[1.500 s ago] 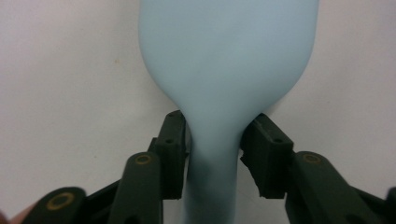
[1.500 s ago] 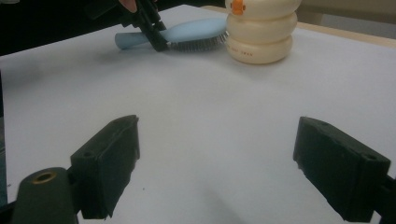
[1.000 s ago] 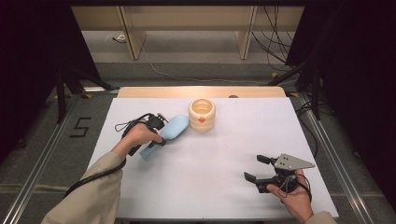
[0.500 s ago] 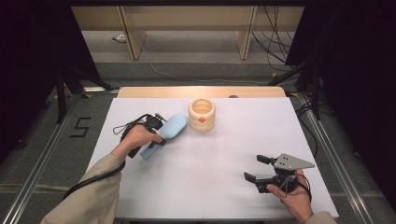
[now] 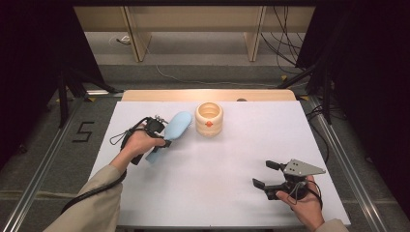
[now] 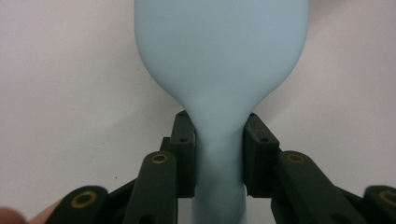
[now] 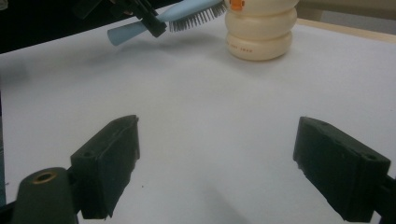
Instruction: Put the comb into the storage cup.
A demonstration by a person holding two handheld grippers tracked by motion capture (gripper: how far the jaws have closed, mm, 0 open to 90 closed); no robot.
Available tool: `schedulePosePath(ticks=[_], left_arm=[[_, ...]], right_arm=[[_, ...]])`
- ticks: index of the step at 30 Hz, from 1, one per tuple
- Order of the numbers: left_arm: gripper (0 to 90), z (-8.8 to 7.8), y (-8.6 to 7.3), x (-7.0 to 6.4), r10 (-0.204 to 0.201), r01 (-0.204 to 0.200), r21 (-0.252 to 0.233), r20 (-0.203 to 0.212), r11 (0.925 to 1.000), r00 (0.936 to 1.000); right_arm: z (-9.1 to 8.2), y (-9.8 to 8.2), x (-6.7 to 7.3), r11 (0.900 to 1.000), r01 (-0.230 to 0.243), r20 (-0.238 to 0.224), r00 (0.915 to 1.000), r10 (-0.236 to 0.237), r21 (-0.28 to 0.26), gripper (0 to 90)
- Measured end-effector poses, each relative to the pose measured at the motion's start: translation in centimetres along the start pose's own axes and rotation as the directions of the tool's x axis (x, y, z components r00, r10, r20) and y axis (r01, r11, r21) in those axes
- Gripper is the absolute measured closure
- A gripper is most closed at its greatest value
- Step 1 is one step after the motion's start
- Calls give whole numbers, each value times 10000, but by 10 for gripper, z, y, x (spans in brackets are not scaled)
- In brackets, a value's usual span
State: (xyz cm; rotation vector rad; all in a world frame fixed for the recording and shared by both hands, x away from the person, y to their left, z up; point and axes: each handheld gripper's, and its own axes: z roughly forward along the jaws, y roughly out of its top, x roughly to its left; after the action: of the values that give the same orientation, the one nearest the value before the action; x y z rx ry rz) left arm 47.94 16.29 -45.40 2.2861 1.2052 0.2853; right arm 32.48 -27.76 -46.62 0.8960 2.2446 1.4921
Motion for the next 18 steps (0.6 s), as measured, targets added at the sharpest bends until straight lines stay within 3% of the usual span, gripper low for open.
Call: schedulePosePath(ticks=[4, 9, 12, 16, 18], left_arm=[[693, -6, -4, 0, -261, 261, -499, 11, 9984, 9997], [693, -12, -9, -3, -729, 734, -1218, 92, 9898, 9973], [693, -16, -12, -7, -957, 968, -1667, 146, 9812, 9953], [693, -20, -17, -12, -1389, 1437, -2311, 369, 9623, 9896], [693, -22, -19, -15, -1432, 1486, -2502, 399, 9567, 9889]], right_arm=[[0, 0, 0, 10000, 27, 6, 10000, -27, 7, 156], [1, 0, 0, 10000, 20, 40, 10000, -20, -1, 156], [1, 0, 0, 10000, -3, 60, 10000, 3, 12, 156], [1, 0, 0, 10000, 11, 58, 10000, -12, 24, 157], [1, 0, 0, 10000, -4, 61, 10000, 4, 34, 156]])
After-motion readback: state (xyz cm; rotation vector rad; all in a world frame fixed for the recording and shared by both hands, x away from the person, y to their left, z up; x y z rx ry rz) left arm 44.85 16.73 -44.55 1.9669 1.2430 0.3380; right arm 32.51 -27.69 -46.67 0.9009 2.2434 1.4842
